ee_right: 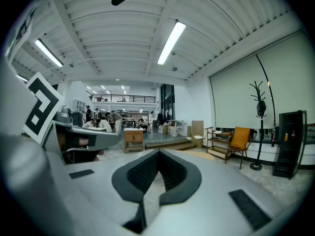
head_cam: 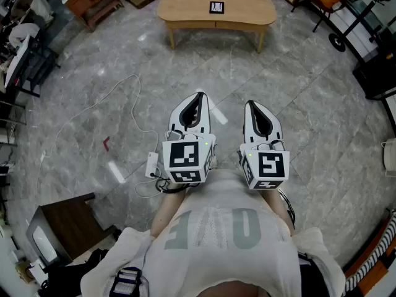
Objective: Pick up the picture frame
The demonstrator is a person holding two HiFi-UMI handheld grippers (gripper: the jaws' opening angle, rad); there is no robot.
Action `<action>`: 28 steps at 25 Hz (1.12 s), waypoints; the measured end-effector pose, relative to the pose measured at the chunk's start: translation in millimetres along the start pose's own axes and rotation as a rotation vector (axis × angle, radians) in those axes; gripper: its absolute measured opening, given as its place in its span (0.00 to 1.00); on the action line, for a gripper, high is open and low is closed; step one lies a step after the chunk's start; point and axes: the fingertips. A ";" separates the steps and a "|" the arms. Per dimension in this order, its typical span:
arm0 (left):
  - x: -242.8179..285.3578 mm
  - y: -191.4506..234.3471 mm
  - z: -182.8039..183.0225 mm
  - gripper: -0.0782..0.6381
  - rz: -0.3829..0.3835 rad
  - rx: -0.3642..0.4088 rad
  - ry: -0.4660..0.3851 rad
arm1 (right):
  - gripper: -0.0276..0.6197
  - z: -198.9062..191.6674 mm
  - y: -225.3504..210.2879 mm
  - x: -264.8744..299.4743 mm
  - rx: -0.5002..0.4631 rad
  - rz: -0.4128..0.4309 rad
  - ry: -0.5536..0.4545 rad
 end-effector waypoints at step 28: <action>48.1 116.3 -10.4 0.12 0.038 -0.064 -0.023 | 0.05 2.0 18.6 73.7 0.053 -0.015 -0.019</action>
Point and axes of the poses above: the fingertips, and each gripper's own axes: x forward along the fingers, y to its left, z out of its top, and after that the axes turned 5 degrees about x, right-handed
